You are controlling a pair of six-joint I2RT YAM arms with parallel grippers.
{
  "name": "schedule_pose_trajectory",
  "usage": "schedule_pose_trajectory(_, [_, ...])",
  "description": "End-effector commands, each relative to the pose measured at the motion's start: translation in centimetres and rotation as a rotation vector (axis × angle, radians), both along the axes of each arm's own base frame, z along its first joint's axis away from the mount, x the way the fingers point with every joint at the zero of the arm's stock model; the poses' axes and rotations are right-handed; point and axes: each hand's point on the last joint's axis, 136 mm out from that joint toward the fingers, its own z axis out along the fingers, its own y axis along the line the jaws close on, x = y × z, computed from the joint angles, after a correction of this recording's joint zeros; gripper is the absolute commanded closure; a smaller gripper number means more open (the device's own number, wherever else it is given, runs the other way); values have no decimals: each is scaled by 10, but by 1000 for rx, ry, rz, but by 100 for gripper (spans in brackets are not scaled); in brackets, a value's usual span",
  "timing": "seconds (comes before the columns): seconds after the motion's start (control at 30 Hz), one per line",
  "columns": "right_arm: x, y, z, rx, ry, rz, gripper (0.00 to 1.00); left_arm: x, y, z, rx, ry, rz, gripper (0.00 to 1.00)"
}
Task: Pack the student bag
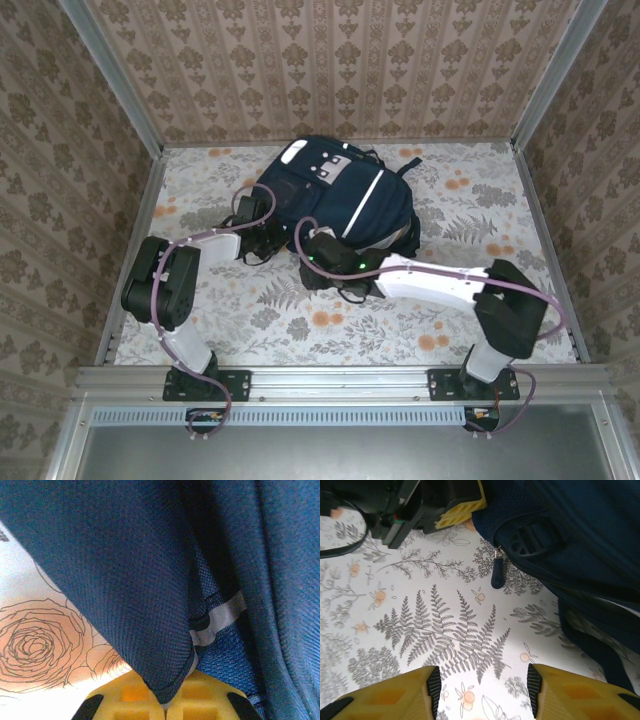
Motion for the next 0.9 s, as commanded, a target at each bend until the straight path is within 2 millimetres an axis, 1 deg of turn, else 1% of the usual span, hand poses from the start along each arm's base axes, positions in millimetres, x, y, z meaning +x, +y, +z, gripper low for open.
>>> schedule_pose_trajectory(0.0, [18,15,-5,-40,-64,10,50,6,5,-2,-1,-20,27,100])
schedule_pose_trajectory(0.23, [39,37,-42,-115,-84,28,55,3,2,7,-9,-19,16,100])
schedule_pose_trajectory(0.4, [56,42,-65,-192,-109,9,56,0,0,8,-7,-11,10,100])
schedule_pose_trajectory(0.47, [62,42,-73,-227,-117,-6,57,-1,-2,8,-7,-8,7,100])
schedule_pose_trajectory(0.57, [71,37,-84,-281,-125,-44,57,-2,-4,9,-6,-5,4,100])
schedule_pose_trajectory(0.67, [77,29,-87,-294,-127,-83,56,-3,-4,10,-4,-5,2,100])
schedule_pose_trajectory(0.8, [80,26,-94,-295,-106,-86,57,-4,-6,10,-5,-2,0,100])
schedule_pose_trajectory(0.83, [80,26,-96,-300,-105,-86,57,-4,-6,10,-5,-2,-1,100])
schedule_pose_trajectory(0.87, [81,27,-97,-302,-108,-81,62,-5,-7,10,-6,-2,-3,100])
